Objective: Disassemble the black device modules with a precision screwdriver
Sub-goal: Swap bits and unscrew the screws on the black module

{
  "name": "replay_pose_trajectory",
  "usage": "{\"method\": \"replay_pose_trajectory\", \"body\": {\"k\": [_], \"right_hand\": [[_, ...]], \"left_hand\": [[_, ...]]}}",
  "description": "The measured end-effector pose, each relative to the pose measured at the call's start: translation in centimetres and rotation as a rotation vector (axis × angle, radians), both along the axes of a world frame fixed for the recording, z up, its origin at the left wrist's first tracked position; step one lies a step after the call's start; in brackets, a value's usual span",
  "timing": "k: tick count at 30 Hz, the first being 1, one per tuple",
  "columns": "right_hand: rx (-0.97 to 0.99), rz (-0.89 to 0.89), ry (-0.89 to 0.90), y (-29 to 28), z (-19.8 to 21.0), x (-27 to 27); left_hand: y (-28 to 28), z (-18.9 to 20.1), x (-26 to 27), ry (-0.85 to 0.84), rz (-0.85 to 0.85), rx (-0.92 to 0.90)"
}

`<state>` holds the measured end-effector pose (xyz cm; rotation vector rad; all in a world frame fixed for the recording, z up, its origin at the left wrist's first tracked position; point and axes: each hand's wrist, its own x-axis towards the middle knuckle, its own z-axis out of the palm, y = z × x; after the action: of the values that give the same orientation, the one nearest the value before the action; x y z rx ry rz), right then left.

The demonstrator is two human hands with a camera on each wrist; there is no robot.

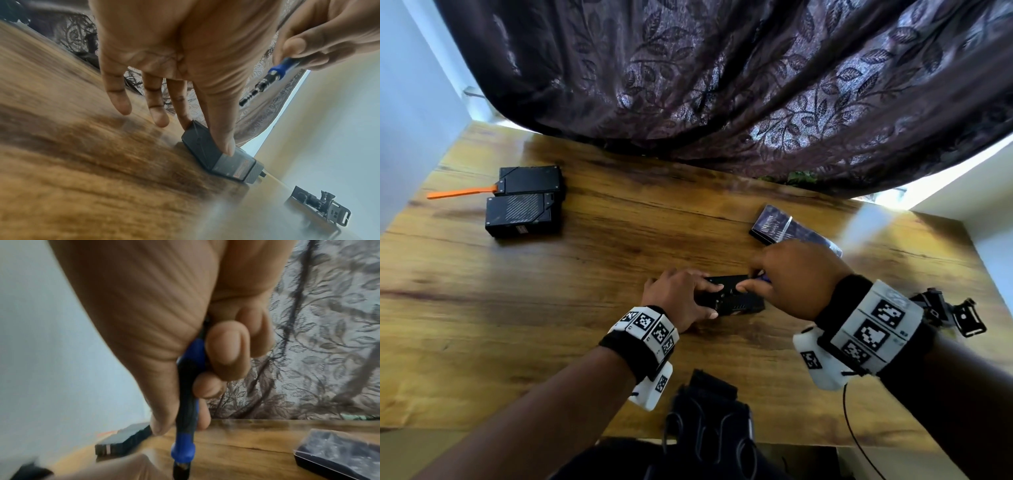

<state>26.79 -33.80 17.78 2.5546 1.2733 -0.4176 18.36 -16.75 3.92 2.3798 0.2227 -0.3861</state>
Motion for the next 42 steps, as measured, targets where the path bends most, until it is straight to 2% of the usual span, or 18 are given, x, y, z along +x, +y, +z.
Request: {"method": "replay_pose_trajectory", "body": {"k": [4,7,15,17,20,22,24,27,30,37,42], "right_hand": [[0.185,-0.147,0.010,-2.5,-0.8,0.9],[0.302,-0.266,0.097,-4.2,-2.5,0.9],[0.716,-0.520,0.254,-7.7,-6.6,-0.3],[0.801,-0.607,0.292,-7.9,-7.6,-0.6],[0.879,-0.628,0.395,-7.6,-8.7,-1.2],[0.821,-0.533,0.505,-7.1,-9.2,-1.7],[0.676,-0.363,0.552,-6.3,-9.8,-2.0],[0.375,-0.144,0.534,-4.9,-10.7,-2.1],[0.204,-0.030,0.468,-4.4,-11.4,-2.2],[0.221,0.108,0.449,-5.8,-11.2,-1.7],[0.238,0.075,0.416,-5.5,-11.5,-1.5]], "left_hand": [[0.1,-0.1,0.0,0.009,-0.016,0.001],[0.3,-0.4,0.1,-0.004,-0.030,-0.012],[-0.1,-1.4,-0.1,-0.172,-0.041,0.024],[-0.3,-1.4,-0.1,-0.224,-0.010,0.000],[-0.1,-1.1,-0.1,-0.248,0.173,-0.155],[0.3,-0.8,-0.1,-0.214,0.297,-0.180],[1.0,-1.0,-0.3,-0.229,0.405,-0.196],[1.9,-1.2,-1.1,-0.237,0.509,-0.246],[2.0,-0.7,-2.2,-0.238,0.564,-0.190],[1.9,-0.3,-4.1,-0.216,0.614,-0.216],[1.4,-0.9,-3.9,-0.210,0.598,-0.178]]}}
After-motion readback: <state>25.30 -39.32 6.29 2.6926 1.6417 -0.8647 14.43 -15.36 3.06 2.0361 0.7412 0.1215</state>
